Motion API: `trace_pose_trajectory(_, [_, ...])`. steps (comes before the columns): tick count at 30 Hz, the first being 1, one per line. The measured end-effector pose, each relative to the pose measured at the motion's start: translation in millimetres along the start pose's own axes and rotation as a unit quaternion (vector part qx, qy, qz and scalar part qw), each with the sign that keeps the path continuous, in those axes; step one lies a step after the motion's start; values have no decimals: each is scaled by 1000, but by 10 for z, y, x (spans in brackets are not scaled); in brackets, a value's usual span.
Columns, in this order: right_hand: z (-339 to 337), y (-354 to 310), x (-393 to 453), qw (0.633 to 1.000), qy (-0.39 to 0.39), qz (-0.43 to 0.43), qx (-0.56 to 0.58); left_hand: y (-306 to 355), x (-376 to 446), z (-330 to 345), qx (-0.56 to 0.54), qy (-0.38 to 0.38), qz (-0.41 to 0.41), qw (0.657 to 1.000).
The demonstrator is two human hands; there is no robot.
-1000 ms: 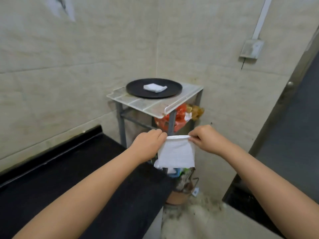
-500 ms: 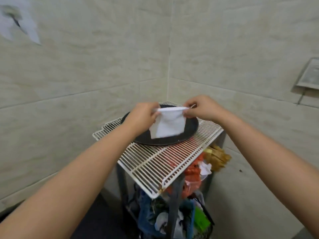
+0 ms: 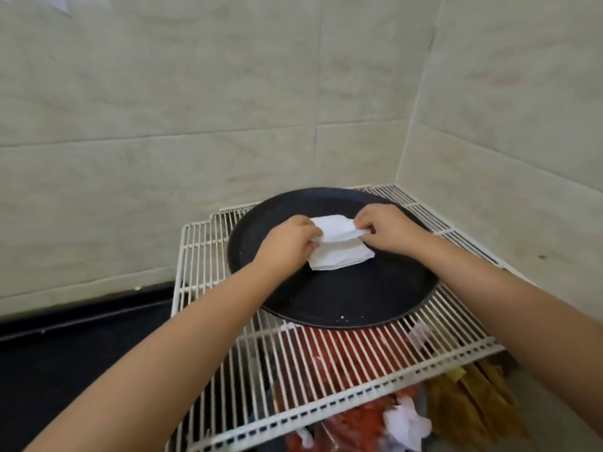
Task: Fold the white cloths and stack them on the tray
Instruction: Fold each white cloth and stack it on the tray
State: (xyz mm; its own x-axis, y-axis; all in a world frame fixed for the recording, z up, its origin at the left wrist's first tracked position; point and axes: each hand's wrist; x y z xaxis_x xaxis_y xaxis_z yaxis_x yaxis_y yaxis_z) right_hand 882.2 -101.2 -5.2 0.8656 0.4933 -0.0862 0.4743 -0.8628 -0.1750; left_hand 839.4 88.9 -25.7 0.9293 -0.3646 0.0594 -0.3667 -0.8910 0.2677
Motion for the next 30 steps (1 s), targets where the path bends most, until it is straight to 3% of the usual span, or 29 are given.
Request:
trace_pose_trajectory(3, [136,130,-8,998,-51,-19,-6,83,-67,172,21,-37,-33,999])
trace_pose_trajectory(8, [127,170,-55,996,-52,-78,-12,98,-141,121,49,-28,-86,995])
trace_pose_trajectory(14, [31,122,-114,986,-135,-72,-64,184,-208,101,77,-65,-98,990])
trace_pose_trajectory(18, [-122,-174,-99,989,-108,-67,-80,98,-406,-54,81,-41,-174,981])
trace_pose_trajectory(23, [-175,-1213,-57,980,-73,-156,-99,-351,-1277,-402,104,-29,-288,952])
trace_pose_trajectory(30, [149,-3536,-418,948,-46,-305,-72,-877,-3646,-849,152,29,-451,879])
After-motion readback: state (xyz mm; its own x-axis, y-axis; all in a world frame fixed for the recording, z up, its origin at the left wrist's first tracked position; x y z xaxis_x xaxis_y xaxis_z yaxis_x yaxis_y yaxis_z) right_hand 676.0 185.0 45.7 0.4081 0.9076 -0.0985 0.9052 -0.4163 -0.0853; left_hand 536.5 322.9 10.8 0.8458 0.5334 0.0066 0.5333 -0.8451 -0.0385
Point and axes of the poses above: each hand's wrist, its own x-axis towards the middle knuckle, its own z-axis out of the palm, y = z × x, and after that the axes turned 13 degrees about -y, right-handed
